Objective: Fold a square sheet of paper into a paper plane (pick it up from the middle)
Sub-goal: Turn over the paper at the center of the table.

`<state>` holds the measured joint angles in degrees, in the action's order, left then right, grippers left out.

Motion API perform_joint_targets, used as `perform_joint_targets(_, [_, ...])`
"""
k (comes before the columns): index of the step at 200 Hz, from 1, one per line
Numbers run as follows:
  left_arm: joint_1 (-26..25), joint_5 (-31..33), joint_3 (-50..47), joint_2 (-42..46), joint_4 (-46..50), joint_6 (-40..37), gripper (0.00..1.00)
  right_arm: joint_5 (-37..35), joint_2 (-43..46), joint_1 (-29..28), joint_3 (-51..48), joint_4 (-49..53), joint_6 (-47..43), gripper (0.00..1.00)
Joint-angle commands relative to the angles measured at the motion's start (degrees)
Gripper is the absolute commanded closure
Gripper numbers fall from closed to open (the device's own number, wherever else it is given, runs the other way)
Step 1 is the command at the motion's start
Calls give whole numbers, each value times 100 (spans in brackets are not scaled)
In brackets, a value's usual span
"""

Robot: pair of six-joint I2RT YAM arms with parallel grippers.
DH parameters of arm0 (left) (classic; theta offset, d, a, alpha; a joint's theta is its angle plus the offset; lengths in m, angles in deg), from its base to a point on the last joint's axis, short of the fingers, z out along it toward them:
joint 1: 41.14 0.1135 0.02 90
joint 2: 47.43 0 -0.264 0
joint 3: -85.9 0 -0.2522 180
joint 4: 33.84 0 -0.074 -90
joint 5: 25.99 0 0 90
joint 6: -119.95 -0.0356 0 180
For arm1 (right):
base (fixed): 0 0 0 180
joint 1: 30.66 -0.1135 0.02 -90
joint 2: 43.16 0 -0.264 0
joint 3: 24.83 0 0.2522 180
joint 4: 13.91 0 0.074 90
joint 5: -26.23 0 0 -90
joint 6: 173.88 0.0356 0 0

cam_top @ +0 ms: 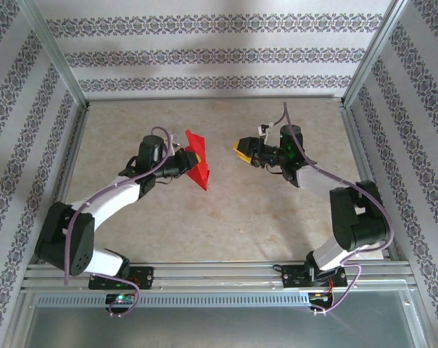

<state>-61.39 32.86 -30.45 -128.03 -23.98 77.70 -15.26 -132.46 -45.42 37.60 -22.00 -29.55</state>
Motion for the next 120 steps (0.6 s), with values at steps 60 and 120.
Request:
perform_joint_targets(60, [-775,5345,2693,-1443,6139,-2343,90,-2654,1232,-2,170,3290,-2363,47])
perform_joint_targets(120, [-1337,6894,3802,-3259,7141,-1751,90,-3427,1659,126,26,3748,-2430,47])
